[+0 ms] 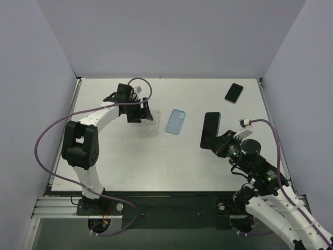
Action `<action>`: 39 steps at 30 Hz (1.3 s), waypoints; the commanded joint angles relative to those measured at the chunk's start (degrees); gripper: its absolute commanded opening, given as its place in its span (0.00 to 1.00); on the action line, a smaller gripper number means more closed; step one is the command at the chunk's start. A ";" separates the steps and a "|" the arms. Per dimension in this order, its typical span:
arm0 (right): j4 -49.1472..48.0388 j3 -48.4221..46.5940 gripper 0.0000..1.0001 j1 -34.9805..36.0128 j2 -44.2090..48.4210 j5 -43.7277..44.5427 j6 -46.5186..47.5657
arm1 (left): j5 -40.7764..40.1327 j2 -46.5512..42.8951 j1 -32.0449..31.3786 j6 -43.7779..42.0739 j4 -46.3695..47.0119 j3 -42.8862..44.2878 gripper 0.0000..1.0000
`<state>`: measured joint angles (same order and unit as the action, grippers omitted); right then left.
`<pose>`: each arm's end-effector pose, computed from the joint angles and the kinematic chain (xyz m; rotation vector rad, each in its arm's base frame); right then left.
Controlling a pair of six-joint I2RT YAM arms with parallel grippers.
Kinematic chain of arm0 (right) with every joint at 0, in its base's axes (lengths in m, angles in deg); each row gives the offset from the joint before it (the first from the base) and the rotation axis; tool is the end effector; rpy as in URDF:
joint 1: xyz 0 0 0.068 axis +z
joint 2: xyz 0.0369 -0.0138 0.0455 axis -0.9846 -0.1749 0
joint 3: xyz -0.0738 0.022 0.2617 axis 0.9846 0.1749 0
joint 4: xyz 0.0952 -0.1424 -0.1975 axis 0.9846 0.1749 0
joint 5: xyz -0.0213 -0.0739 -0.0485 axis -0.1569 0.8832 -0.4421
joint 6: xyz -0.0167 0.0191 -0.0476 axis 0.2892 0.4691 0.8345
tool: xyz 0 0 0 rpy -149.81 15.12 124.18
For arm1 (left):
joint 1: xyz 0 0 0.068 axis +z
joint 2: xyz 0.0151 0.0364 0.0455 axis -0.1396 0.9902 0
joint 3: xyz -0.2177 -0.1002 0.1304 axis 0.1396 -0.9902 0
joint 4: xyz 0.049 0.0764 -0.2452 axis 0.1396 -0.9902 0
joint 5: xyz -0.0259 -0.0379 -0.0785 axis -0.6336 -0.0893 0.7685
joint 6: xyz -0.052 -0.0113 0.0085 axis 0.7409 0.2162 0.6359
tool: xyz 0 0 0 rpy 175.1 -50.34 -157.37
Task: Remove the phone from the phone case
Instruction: Place the phone case at the center of the board, then place the phone at the center of the board.
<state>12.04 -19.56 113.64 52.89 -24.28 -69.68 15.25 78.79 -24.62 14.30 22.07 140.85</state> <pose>0.1117 0.0766 0.3274 0.1259 1.7392 1.0706 0.3867 -0.1289 0.2126 -0.0083 2.6205 -0.7430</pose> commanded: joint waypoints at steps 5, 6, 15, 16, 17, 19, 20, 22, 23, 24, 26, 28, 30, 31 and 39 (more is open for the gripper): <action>-4.44 2.10 0.00 -2.16 -4.51 14.97 -5.58 | -5.35 -11.62 0.43 -0.15 2.74 -1.08 0.80; -4.18 2.01 0.00 -3.99 -6.17 16.29 -5.59 | -5.08 -12.33 0.43 -0.06 3.09 -1.86 0.79; -15.67 -3.15 0.00 -33.06 -29.80 4.44 -0.86 | 6.34 -14.62 0.25 2.84 8.09 -5.65 0.77; -15.77 -4.48 0.00 -33.53 -35.23 3.83 0.03 | 6.52 -15.32 0.25 3.19 8.62 -6.78 0.77; -15.60 -7.88 0.00 -37.80 -37.80 3.21 1.69 | 6.87 -15.67 0.25 3.36 9.67 -7.66 0.77; -15.42 -13.07 0.00 -41.43 -45.98 -0.21 3.19 | 7.74 -16.20 0.17 3.72 10.56 -8.28 0.77; -15.08 -15.28 0.00 -42.67 -51.40 -1.18 3.55 | 7.84 -16.20 0.25 3.72 10.22 -8.20 0.77; -14.46 -22.64 0.00 -44.43 -58.52 -2.95 5.13 | 8.36 -16.64 0.25 3.89 10.21 -8.20 0.77; -13.41 -24.86 0.00 -45.13 -60.57 -3.47 6.35 | 8.97 -16.82 0.25 4.07 10.56 -8.55 0.77; -13.23 -28.10 0.00 -45.31 -64.51 -3.91 6.89 | 9.94 -17.51 0.25 4.77 12.13 -8.90 0.77; -11.83 -34.94 0.00 -45.84 -70.75 -3.66 9.17 | 10.73 -18.31 0.16 5.82 13.98 -9.96 0.77; -6.03 -41.28 0.00 -46.54 -76.31 -4.17 9.88 | 11.61 -18.31 0.08 5.92 14.17 -10.31 0.78; -6.02 -45.42 0.00 -47.33 -80.44 -5.14 9.62 | 12.14 -18.14 0.16 6.26 14.34 -10.13 0.78; -5.93 -46.75 0.00 -47.51 -83.50 -5.93 9.62 | 12.14 -18.05 0.25 6.27 14.26 -10.13 0.78; -3.30 -61.08 0.05 -50.67 -96.70 -9.98 6.89 | 12.85 -17.08 0.34 6.53 14.78 -10.13 0.78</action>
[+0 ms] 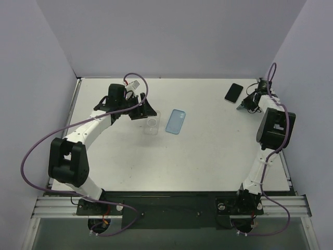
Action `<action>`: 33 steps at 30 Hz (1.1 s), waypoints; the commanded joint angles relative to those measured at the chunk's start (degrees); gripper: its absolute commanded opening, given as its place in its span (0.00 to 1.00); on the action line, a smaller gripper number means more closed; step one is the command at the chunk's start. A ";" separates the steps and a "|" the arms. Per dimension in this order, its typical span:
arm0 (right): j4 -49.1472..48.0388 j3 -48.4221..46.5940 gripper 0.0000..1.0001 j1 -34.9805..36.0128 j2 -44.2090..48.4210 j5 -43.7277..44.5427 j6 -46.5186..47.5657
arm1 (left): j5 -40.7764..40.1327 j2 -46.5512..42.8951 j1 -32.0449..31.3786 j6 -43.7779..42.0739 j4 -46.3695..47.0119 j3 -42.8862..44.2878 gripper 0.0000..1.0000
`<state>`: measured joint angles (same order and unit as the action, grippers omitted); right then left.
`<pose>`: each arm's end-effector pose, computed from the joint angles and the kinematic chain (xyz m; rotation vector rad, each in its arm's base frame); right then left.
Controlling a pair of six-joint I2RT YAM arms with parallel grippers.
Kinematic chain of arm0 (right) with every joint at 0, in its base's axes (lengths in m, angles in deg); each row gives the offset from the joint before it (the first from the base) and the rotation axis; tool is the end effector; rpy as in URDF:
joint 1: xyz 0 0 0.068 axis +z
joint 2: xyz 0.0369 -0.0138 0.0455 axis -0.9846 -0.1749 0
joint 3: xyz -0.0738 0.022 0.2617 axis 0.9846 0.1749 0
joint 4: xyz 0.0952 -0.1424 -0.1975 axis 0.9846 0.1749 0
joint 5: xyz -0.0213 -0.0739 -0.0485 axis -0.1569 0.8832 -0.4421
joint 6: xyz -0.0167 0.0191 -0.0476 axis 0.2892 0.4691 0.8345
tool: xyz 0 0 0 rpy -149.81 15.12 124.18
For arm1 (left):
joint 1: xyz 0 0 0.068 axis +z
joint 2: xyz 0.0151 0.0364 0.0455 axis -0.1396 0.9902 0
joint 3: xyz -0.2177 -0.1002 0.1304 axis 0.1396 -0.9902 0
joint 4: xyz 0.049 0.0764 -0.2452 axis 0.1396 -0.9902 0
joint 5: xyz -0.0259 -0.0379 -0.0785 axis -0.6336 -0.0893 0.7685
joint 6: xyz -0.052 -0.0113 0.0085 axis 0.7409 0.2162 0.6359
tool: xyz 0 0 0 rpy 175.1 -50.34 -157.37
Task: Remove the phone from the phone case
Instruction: Place the phone at the center of the board, then reset both arms
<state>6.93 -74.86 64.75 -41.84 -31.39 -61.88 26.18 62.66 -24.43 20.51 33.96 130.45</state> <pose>0.4787 -0.1235 0.1847 0.8979 2.0594 0.3972 0.3412 -0.1204 0.2748 0.0532 2.3347 -1.0589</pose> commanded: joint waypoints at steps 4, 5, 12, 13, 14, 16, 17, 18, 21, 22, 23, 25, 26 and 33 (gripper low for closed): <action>2.87 -10.18 0.11 -2.75 -5.58 -8.05 -1.00 | 2.01 -0.25 0.58 0.59 2.89 0.18 0.78; 2.87 -10.80 0.14 -2.84 -5.94 -8.76 -1.00 | 2.18 -0.16 0.67 0.76 3.15 0.27 0.78; 6.65 -14.22 0.30 -3.28 -8.84 -6.92 1.10 | 2.36 0.72 0.85 0.76 3.33 0.10 0.78; 8.22 -14.49 0.31 -3.36 -9.02 -5.44 1.37 | 2.27 0.72 0.85 0.50 3.33 0.10 0.78; 8.93 -14.76 0.32 -3.37 -8.93 -4.82 2.07 | 2.18 0.72 0.85 0.41 3.24 0.01 0.78; 10.17 -14.50 0.38 -3.37 -8.14 -2.53 2.78 | 2.27 0.89 0.85 0.32 3.07 0.10 0.78; 11.04 -14.49 0.42 -3.37 -7.53 -1.05 2.87 | 2.36 0.98 0.76 0.32 3.15 0.10 0.78; 11.74 -14.76 0.44 -3.28 -7.26 -0.07 3.48 | 2.36 1.16 0.85 0.41 3.07 0.18 0.78; 17.19 -15.64 0.53 -2.84 -4.72 5.89 4.62 | 2.36 1.16 0.85 0.32 3.15 0.18 0.78; 18.77 -15.46 0.67 -2.49 -3.93 7.74 5.06 | 2.36 1.16 0.85 0.24 2.98 0.18 0.78; 19.22 -13.81 0.68 -2.23 -1.75 9.06 5.24 | 2.36 0.98 0.85 0.23 2.98 0.18 0.78; 19.57 -10.13 0.70 -1.17 3.16 12.50 5.94 | 2.18 0.72 0.85 0.06 3.07 0.10 0.78; 19.57 -8.62 0.71 -0.38 4.94 14.77 6.47 | 2.01 0.72 0.85 0.15 3.15 -0.08 0.78; 11.50 17.72 0.73 7.86 31.56 19.45 7.44 | 0.61 -0.16 0.67 -0.91 2.81 -0.08 0.78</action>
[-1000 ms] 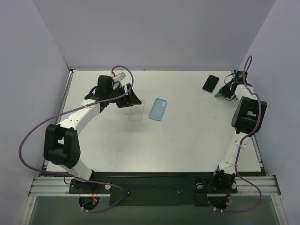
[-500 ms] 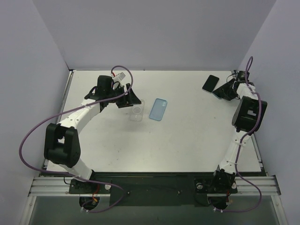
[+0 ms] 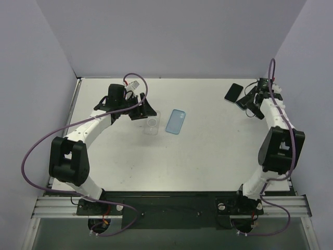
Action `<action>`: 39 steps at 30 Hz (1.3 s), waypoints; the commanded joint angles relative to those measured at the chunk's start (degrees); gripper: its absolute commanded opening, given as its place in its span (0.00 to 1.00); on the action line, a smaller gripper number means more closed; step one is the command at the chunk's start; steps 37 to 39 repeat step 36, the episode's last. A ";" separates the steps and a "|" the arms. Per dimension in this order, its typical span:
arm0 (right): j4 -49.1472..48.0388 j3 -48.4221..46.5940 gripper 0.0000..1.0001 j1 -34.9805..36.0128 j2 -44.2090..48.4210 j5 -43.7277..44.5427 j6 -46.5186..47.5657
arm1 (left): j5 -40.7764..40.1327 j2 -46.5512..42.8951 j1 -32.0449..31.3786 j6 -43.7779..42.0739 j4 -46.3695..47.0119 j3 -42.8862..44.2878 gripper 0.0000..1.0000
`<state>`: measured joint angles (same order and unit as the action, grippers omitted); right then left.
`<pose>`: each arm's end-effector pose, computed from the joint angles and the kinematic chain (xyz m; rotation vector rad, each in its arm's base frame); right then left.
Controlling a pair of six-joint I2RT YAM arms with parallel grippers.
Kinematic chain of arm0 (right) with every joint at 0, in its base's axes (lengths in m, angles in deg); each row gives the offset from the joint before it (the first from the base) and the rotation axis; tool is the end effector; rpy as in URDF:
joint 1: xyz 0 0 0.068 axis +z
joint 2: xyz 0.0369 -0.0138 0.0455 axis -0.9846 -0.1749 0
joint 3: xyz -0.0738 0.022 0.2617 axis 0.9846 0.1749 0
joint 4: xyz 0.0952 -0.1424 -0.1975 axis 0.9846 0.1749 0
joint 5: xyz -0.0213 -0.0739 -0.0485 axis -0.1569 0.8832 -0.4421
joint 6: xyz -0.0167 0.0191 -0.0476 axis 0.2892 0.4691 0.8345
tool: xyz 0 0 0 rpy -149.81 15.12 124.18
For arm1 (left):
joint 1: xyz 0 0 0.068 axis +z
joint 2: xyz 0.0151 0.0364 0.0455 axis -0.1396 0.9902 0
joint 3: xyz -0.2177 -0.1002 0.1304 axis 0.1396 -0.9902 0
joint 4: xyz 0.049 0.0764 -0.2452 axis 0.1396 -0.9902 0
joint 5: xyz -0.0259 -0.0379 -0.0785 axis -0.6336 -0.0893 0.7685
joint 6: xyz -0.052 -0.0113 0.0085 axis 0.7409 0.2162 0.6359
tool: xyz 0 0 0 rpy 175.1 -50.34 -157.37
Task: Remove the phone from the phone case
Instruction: Reset both arms
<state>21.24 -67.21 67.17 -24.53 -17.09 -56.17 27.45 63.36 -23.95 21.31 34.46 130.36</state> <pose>0.4162 -0.0971 0.2533 0.8982 2.1261 0.0743 0.3439 -0.1187 0.2710 0.0384 2.3415 -1.0861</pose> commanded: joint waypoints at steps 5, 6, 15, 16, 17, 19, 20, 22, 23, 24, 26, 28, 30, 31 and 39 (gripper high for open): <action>-7.75 29.58 0.73 13.97 36.11 4.72 1.56 | -3.21 -1.83 0.02 -3.12 2.04 -0.52 0.78; -7.75 31.36 0.73 16.51 38.51 5.32 1.13 | -3.91 -2.26 -0.16 -3.47 2.47 -0.87 0.78; -1.34 47.28 0.74 24.79 73.73 5.77 0.77 | -12.25 -9.46 -3.67 -8.56 6.42 -4.12 0.78; 0.67 47.64 0.74 24.79 75.87 5.16 1.12 | -13.14 -10.78 -4.02 -9.01 6.95 -5.26 0.79; 2.69 48.16 0.74 24.88 80.32 5.15 1.47 | -15.58 -13.14 -5.07 -9.97 8.18 -5.96 0.79; 6.12 48.69 0.82 24.88 86.33 5.50 1.91 | -19.01 -17.62 -6.39 -10.94 10.20 -9.03 0.79; 7.27 48.70 0.87 24.88 90.00 5.42 2.26 | -20.43 -19.13 -7.01 -11.03 11.26 -10.18 0.79; 8.42 48.61 0.89 25.14 94.32 4.81 0.69 | -24.21 -24.92 -8.59 -11.30 14.59 -13.95 0.80; 9.03 48.26 0.89 25.15 95.30 2.71 0.16 | -26.31 -29.20 -9.38 -10.60 17.74 -16.93 0.81; 9.82 46.86 0.89 25.06 97.05 2.52 -0.19 | -27.11 -31.77 -9.56 -9.81 18.81 -18.43 0.82; 12.45 43.97 0.90 25.06 98.64 4.44 -0.37 | -29.75 -38.80 -10.00 -7.52 21.89 -22.66 0.83; 14.74 41.07 0.90 25.06 99.96 6.47 0.76 | -32.21 -46.01 -10.27 -5.59 23.92 -26.00 0.85; 15.71 38.26 0.90 25.06 100.49 7.52 3.39 | -36.94 -54.44 -10.44 -5.15 24.97 -28.11 0.86; 16.24 37.45 0.91 24.97 100.67 8.75 3.67 | -37.92 -56.39 -10.53 -5.14 24.80 -28.73 0.86; 14.84 34.81 0.91 24.88 103.04 12.97 2.36 | -45.04 -65.79 -10.53 -3.66 22.52 -29.17 0.87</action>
